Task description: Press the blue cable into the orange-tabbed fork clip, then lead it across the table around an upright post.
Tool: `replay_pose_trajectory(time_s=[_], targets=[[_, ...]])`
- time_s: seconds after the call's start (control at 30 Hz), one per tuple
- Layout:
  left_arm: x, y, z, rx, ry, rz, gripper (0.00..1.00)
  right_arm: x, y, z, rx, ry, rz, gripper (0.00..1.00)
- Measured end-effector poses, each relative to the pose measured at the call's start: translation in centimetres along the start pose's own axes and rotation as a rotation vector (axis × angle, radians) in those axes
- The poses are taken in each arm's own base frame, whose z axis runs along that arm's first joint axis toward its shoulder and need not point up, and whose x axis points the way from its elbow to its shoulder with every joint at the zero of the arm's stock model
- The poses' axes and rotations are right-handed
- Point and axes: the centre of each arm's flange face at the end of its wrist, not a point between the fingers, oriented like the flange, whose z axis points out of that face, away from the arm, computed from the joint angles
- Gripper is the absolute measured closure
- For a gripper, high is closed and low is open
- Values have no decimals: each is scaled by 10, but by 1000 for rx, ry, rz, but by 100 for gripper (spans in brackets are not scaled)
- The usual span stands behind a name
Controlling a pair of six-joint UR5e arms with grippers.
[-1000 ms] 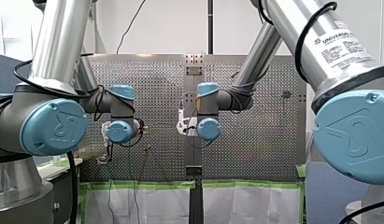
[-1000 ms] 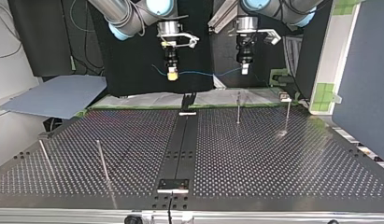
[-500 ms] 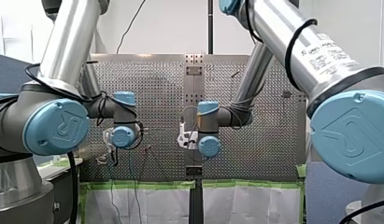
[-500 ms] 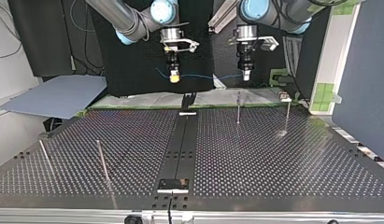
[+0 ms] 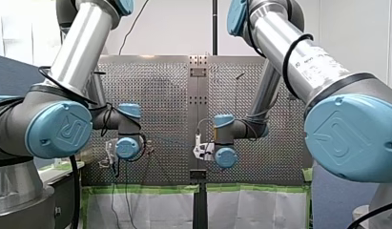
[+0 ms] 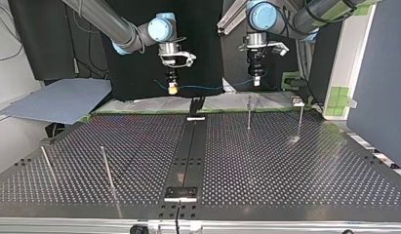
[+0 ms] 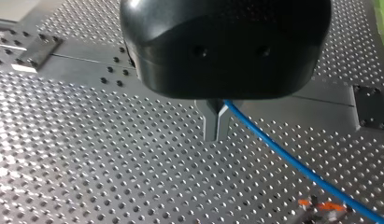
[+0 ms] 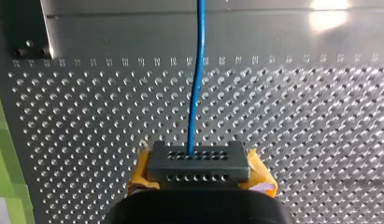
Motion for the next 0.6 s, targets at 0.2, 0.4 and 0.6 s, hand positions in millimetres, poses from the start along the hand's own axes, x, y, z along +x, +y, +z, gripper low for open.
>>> replay_pose_trajectory(time_s=[0.2, 0.4, 0.6], targets=[[12, 0, 15, 0, 13, 9, 100, -1, 10, 6, 14, -1, 3, 100], [29, -1, 20, 23, 71, 40, 100, -11, 11, 7, 22, -7, 2, 100], [52, 6, 17, 14, 144, 62, 100, -33, 9, 10, 27, -25, -1, 100]])
